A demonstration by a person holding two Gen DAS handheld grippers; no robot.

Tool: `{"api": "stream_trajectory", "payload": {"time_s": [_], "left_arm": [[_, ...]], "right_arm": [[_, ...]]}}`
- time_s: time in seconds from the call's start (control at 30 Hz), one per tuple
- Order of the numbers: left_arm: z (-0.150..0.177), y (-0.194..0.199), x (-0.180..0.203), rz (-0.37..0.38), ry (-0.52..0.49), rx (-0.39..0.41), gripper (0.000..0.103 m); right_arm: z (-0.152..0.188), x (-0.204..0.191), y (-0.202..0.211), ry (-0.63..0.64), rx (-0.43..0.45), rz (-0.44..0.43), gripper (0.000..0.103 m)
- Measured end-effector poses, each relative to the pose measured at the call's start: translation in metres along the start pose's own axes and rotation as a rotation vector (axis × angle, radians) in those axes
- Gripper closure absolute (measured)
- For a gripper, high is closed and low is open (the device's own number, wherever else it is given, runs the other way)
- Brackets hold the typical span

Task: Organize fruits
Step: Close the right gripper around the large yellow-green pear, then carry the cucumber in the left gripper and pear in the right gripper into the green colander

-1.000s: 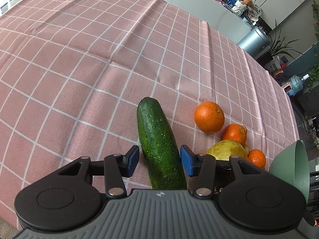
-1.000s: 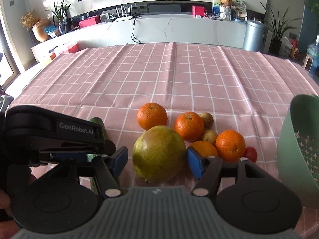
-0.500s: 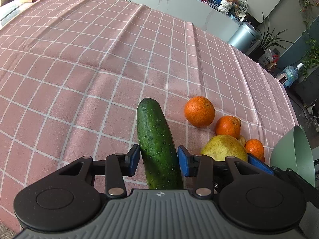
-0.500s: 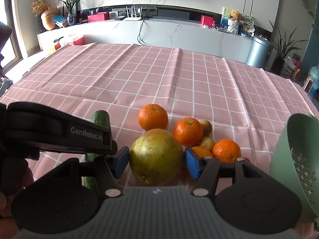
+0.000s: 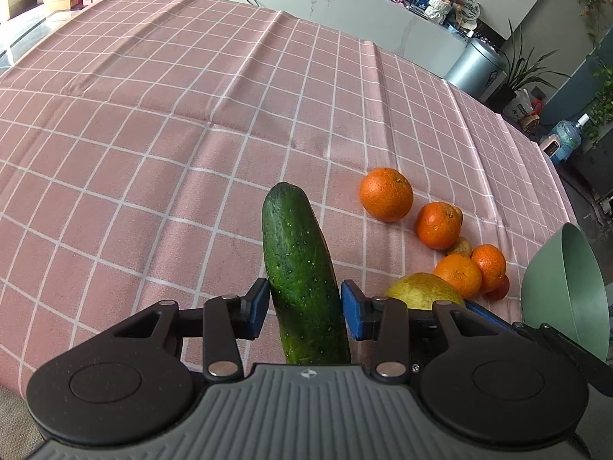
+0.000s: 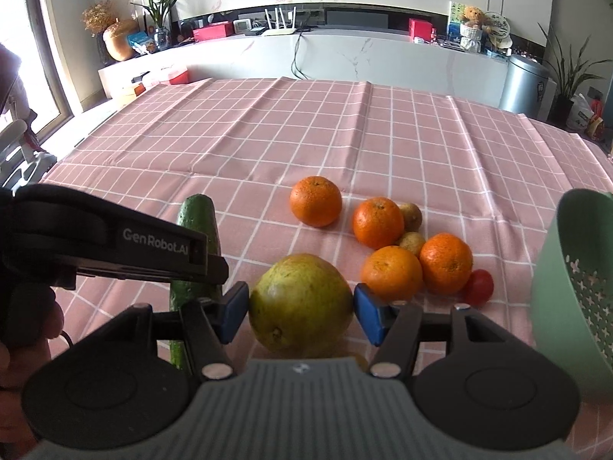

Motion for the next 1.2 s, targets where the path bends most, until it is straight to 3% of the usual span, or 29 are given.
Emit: {"api": "stream_trajectory", "payload": {"time_s": [0.2, 0.47, 0.77, 1.2], "left_arm": [[0.001, -0.009, -0.004, -0.042, 0.009, -0.020, 0.057], [0.002, -0.010, -0.002, -0.052, -0.006, -0.020, 0.057], [0.002, -0.008, 0.000, -0.053, -0.014, -0.011, 0.058], [0.006, 0.064, 0.040, 0.094, -0.086, 0.205, 0.061]], "right_arm": [[-0.003, -0.007, -0.005, 0.076, 0.008, 0.012, 0.045], [0.002, -0.002, -0.013, 0.028, -0.027, -0.033, 0.039], [0.007, -0.004, -0.014, 0.011, -0.027, -0.052, 0.039], [-0.005, 0.035, 0.059, -0.063, 0.130, -0.012, 0.039]]}}
Point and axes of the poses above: each gripper's, at about its wrist camera, not at the fingertips, and y roughly against the way its jaws point, x to its right, z to its underside, the point moved 5 cm from there along -y, roughly the way its jaws point, and after that the axes turned 8 degrees about y, right-handed, at the moved point
